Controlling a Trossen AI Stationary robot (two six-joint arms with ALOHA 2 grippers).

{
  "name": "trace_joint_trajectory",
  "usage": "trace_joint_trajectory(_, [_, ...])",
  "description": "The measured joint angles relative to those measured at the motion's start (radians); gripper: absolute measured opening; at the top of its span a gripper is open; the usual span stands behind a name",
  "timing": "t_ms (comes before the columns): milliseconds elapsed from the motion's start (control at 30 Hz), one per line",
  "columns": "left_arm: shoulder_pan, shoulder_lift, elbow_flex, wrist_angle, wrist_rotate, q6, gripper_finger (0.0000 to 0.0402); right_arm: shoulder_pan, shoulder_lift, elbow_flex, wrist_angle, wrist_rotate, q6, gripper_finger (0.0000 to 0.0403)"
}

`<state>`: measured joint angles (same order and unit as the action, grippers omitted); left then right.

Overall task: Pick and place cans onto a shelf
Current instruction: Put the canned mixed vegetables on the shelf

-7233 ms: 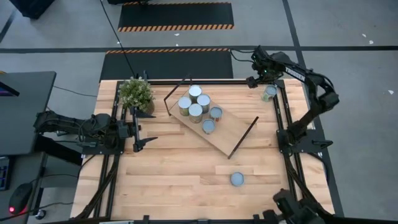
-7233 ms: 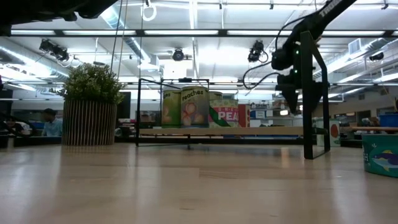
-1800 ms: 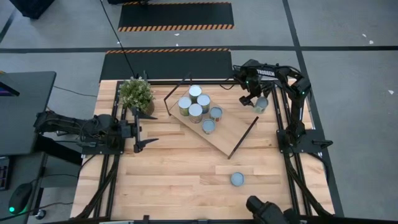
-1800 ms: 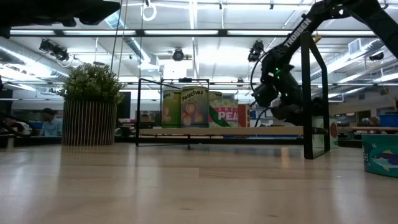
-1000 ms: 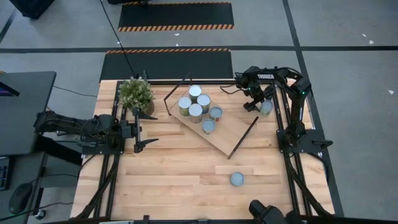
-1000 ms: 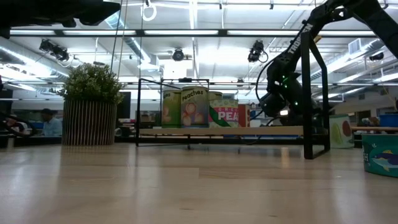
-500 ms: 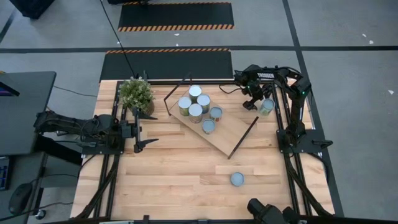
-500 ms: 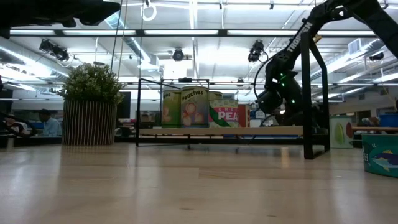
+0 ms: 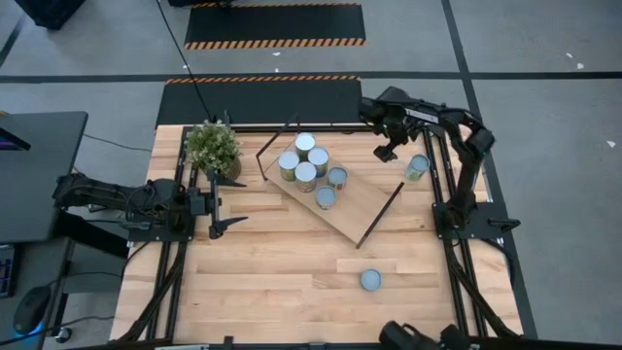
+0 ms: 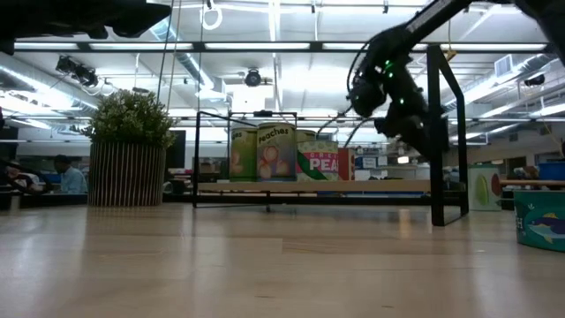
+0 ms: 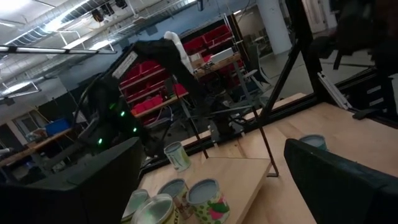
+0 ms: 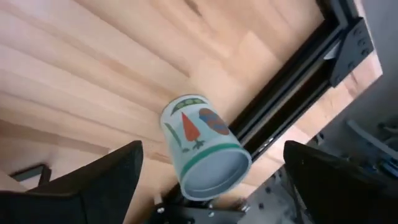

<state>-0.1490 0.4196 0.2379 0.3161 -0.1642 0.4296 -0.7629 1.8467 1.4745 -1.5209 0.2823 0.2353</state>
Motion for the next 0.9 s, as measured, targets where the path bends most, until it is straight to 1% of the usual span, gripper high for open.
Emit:
trace_joint_trajectory(133, [0.000, 0.000, 0.000, 0.000, 0.000, -0.001, 0.0398, 0.023, -0.138, -0.091, 0.084, -0.018, 0.046, 0.0396])
trace_joint_trajectory(267, [0.000, 0.000, 0.000, 0.000, 0.000, -0.001, 0.0398, 0.045, -0.267, -0.242, 0.145, -0.008, 0.116, 0.0396])
trace_joint_trajectory(333, [0.000, 0.000, 0.000, 0.000, 0.000, -0.001, 0.0398, 0.045, -0.327, -0.314, 0.180, -0.024, 0.144, 0.0396])
trace_joint_trajectory(400, [0.000, 0.000, 0.000, 0.000, 0.000, -0.001, 0.0398, 0.041, -0.370, -0.372, 0.220, -0.031, 0.191, 0.0396])
trace_joint_trajectory(467, [0.000, 0.000, 0.000, 0.000, 0.000, -0.001, 0.0398, 0.040, -0.410, -0.418, 0.262, -0.016, 0.233, 0.0396])
trace_joint_trajectory(533, [0.000, 0.000, 0.000, 0.000, 0.000, -0.001, 0.0398, 0.040, -0.451, -0.464, 0.313, -0.008, 0.241, 0.0396])
trace_joint_trajectory(600, [0.000, 0.000, 0.000, 0.000, 0.000, -0.001, 0.0398, 0.040, -0.482, -0.496, 0.353, -0.008, 0.241, 0.0396])
trace_joint_trajectory(700, [0.000, 0.000, 0.000, 0.000, 0.000, 0.000, 0.0398, 0.028, -0.508, -0.517, 0.353, 0.020, 0.245, 0.0396])
trace_joint_trajectory(767, [0.000, 0.000, 0.000, 0.000, 0.000, 0.000, 0.0398, 0.022, -0.509, -0.519, 0.341, 0.039, 0.268, 0.0396])
trace_joint_trajectory(900, [0.000, 0.000, 0.000, 0.000, 0.000, 0.000, 0.0398, 0.003, -0.486, -0.519, 0.338, 0.030, 0.283, 0.0396])
